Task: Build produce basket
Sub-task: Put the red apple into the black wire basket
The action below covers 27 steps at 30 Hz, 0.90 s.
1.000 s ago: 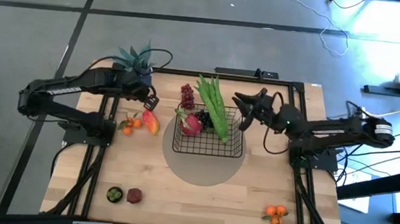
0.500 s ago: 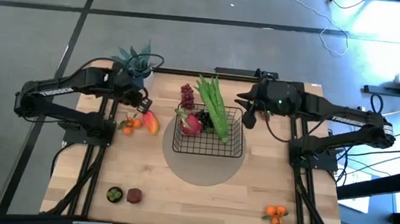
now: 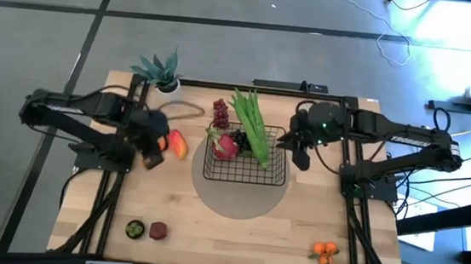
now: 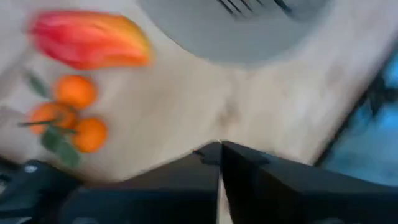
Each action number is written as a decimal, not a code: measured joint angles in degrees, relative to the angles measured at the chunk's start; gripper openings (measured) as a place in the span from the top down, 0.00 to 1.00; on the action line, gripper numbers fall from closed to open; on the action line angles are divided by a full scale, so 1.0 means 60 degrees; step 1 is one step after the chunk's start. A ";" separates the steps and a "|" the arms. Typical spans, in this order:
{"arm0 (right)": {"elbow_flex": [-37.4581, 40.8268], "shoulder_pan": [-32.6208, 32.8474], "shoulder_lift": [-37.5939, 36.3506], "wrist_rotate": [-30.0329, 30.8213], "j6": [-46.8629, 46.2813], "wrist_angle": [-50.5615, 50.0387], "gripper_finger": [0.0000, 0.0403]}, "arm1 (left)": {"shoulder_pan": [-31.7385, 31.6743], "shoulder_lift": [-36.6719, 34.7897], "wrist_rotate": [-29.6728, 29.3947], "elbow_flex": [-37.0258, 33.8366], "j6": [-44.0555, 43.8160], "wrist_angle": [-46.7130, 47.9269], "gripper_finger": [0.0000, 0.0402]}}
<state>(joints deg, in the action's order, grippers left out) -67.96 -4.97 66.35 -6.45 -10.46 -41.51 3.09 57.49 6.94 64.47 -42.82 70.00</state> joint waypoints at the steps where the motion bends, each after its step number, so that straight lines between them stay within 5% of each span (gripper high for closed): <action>1: 0.0000 0.0092 0.0000 -0.0033 -0.0004 -0.0156 0.79 | 0.0342 0.0000 0.0015 0.0000 0.0272 -0.0004 1.00; 8: 0.0000 0.0704 -0.0004 -0.0048 -0.0781 -0.1091 0.79 | 0.2971 0.0532 -0.0106 0.0000 0.0609 -0.1186 1.00; 15: 0.0000 0.1319 -0.0004 -0.0051 -0.1089 -0.1831 0.79 | 0.5351 0.1683 -0.0844 0.0007 -0.0637 -0.3234 1.00; 27: 0.0000 0.1883 -0.0004 -0.0129 -0.1229 -0.1935 0.79 | 0.7346 0.3550 -0.1071 0.0004 -0.2350 -0.3596 1.00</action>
<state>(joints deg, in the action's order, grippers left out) -67.96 6.33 66.32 -7.22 -17.83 -53.12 47.17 78.80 0.51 64.49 -56.93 48.42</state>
